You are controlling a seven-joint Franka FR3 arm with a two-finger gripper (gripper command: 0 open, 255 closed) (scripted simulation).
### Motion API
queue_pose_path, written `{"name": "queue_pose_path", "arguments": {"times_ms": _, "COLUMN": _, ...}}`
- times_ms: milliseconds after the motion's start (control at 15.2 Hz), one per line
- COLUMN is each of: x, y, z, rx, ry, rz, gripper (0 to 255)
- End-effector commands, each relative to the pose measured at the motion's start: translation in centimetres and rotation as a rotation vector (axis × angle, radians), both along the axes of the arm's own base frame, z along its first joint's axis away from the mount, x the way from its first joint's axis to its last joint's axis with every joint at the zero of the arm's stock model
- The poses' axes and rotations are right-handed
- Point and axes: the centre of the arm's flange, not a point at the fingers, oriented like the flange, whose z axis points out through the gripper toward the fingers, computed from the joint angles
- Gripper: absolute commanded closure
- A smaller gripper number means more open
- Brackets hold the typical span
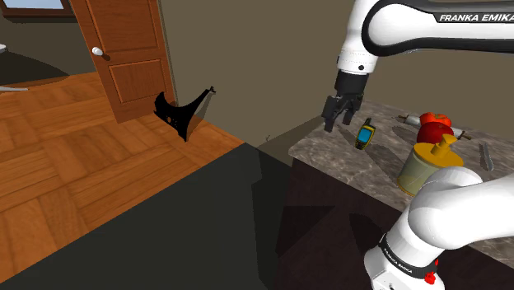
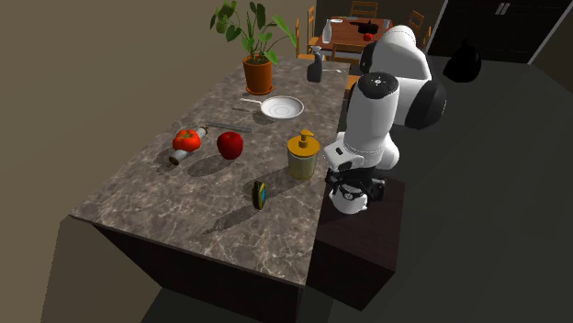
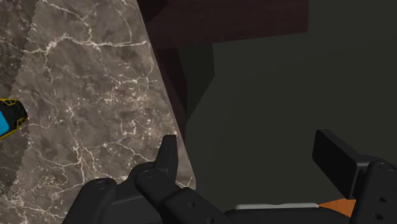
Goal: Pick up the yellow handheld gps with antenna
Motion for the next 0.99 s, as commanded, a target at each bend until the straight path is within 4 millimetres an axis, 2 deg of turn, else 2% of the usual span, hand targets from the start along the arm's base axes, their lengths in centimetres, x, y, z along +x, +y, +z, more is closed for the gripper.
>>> {"name": "queue_pose_path", "arguments": {"times_ms": 0, "x": 0.0, "y": 0.0, "z": 0.0, "rx": 0.000, "ry": 0.000, "rz": 0.000, "gripper": 0}}
{"name": "queue_pose_path", "arguments": {"times_ms": 924, "x": -3.4, "y": -17.0, "z": -4.6, "rx": -0.059, "ry": -0.134, "rz": 0.118, "gripper": 0}}
